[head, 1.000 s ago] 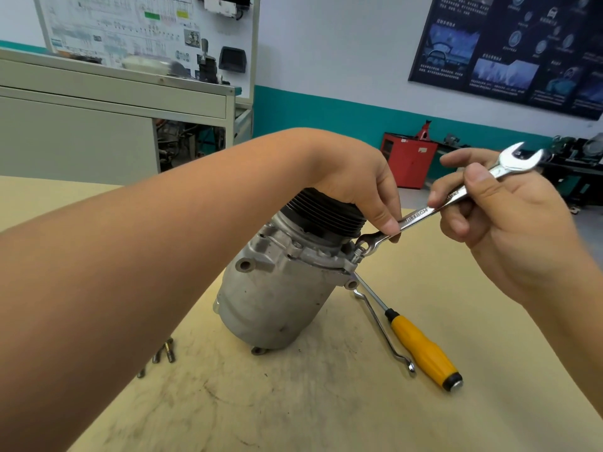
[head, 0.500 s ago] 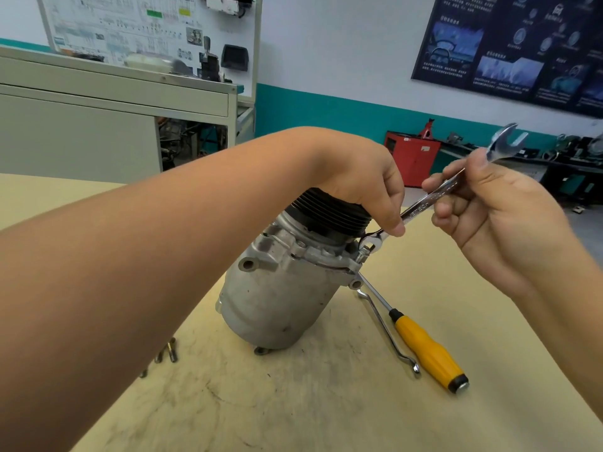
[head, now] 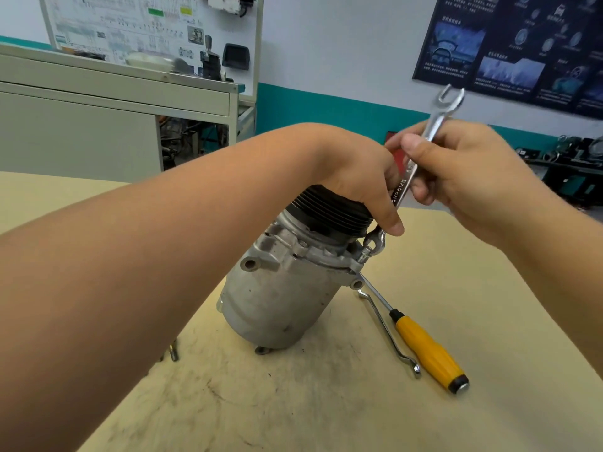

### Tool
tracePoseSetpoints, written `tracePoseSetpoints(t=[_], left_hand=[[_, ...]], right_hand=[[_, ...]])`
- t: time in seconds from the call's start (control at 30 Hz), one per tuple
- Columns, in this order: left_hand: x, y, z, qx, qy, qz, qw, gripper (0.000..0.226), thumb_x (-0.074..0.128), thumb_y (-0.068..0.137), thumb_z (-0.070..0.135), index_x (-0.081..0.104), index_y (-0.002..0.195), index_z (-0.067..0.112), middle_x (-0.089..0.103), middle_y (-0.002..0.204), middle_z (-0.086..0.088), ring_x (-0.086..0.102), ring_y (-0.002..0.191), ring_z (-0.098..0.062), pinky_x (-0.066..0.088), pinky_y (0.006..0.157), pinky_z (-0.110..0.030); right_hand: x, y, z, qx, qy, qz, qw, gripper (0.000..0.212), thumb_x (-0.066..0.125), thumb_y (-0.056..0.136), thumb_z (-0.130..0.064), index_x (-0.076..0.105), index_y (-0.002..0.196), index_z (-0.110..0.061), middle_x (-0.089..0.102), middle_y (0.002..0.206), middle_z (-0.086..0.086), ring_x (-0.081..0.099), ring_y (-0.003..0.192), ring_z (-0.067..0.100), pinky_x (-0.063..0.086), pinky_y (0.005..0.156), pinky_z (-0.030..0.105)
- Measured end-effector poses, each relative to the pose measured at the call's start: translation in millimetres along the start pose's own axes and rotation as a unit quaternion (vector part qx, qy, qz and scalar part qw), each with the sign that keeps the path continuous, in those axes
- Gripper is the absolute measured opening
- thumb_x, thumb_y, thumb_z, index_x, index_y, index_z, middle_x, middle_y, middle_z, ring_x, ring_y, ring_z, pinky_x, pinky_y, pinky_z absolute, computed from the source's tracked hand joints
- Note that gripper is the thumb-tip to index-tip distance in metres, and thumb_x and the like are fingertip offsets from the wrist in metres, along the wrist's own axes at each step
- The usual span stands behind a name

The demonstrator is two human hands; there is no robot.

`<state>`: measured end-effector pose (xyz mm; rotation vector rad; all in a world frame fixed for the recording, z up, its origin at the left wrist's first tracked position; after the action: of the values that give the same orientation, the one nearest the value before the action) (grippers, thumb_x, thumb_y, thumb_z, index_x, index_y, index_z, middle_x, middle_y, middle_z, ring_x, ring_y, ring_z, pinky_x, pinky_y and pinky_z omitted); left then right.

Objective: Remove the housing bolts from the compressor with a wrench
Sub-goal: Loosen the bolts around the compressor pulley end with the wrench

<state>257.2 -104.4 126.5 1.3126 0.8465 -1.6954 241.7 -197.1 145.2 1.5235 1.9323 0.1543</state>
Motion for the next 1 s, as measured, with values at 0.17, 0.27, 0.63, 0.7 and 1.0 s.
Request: tracePoseSetpoints(t=[0.17,0.27,0.63,0.7,1.0], left_hand=[[-0.2,-2.2,1.5,0.004,-0.008,-0.004,1.000,0.042,0.073,0.073,0.052,0.071,0.104,0.024,0.069,0.103,0.009,0.061,0.099,-0.011,0.043,0.100,-0.038],[2.2,-2.4,3.7,0.019,-0.014,-0.017,1.000,0.027,0.073,0.074,0.049,0.071,0.095,0.032,0.067,0.100,0.014,0.059,0.100,-0.007,0.040,0.103,-0.037],[7.3,-1.9,4.7,0.033,-0.053,-0.056,0.996,0.011,0.075,0.070,0.049,0.072,0.067,0.038,0.064,0.068,0.031,0.053,0.063,0.021,0.030,0.068,-0.018],[7.5,-2.1,5.0,0.034,-0.051,-0.055,0.997,0.012,0.074,0.071,0.047,0.072,0.071,0.035,0.063,0.063,0.031,0.052,0.060,0.021,0.031,0.067,-0.019],[6.9,-7.3,8.9,0.027,0.013,-0.026,0.999,0.033,0.070,0.065,0.063,0.071,0.087,0.039,0.060,0.075,0.024,0.053,0.074,0.007,0.033,0.063,-0.017]], right_hand=[[-3.2,-2.1,-16.3,-0.061,-0.061,-0.001,0.996,0.007,0.055,0.094,-0.012,0.060,0.088,-0.011,0.056,0.059,0.015,0.046,0.036,0.009,0.042,0.042,0.024],[-3.1,-10.9,-17.6,-0.065,0.013,-0.012,0.998,0.009,0.054,0.092,-0.009,0.058,0.085,-0.011,0.067,0.063,0.006,0.061,0.044,0.012,0.048,0.044,0.018],[-13.3,-43.8,15.1,-0.053,0.197,0.016,0.979,0.022,0.040,0.088,-0.016,0.061,0.081,-0.013,0.061,0.067,0.000,0.052,0.060,0.015,0.046,0.056,0.023],[-14.5,-44.8,19.2,-0.052,0.208,0.013,0.977,0.027,0.040,0.090,-0.014,0.066,0.084,-0.015,0.063,0.071,0.003,0.051,0.060,0.015,0.045,0.055,0.022],[-11.1,-42.1,48.2,-0.003,0.318,0.052,0.947,0.030,0.037,0.094,-0.025,0.060,0.100,-0.007,0.070,0.076,0.004,0.051,0.056,0.009,0.046,0.055,0.020]])
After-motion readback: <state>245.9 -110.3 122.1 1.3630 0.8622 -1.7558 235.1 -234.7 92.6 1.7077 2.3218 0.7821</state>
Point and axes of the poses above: each hand's wrist, its own y-axis towards the middle knuckle, its own x-axis out of the palm, z = x × y, the point moved 7 cm from there along y, towards the middle knuckle
